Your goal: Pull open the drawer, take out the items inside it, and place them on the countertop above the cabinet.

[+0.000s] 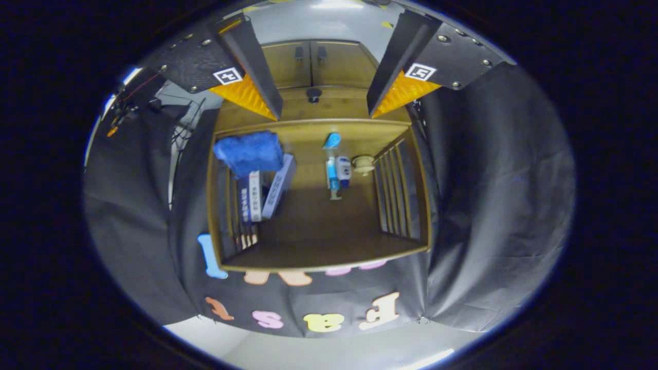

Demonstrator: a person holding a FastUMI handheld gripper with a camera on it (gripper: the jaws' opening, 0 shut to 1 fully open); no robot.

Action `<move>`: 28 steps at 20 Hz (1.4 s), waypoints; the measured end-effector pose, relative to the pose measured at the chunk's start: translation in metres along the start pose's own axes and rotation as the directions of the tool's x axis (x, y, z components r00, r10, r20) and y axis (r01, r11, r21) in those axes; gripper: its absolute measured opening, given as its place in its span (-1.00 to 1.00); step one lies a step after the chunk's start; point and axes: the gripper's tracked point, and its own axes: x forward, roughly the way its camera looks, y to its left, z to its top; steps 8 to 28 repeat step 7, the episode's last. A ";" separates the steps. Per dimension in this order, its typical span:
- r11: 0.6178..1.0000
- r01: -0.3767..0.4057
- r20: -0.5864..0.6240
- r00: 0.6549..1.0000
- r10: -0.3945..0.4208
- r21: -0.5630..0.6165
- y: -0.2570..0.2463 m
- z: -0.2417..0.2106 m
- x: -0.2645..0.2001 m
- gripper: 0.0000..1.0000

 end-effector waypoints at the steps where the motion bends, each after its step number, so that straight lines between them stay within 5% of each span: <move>1: 1.000 0.023 0.015 1.000 -0.023 0.005 -0.007 0.010 -0.010 0.98; 7: 0.999 0.036 0.088 0.996 -0.034 -0.016 -0.017 0.033 -0.061 0.98; 28: 0.999 0.036 0.088 0.996 -0.034 -0.016 -0.017 0.033 -0.061 0.98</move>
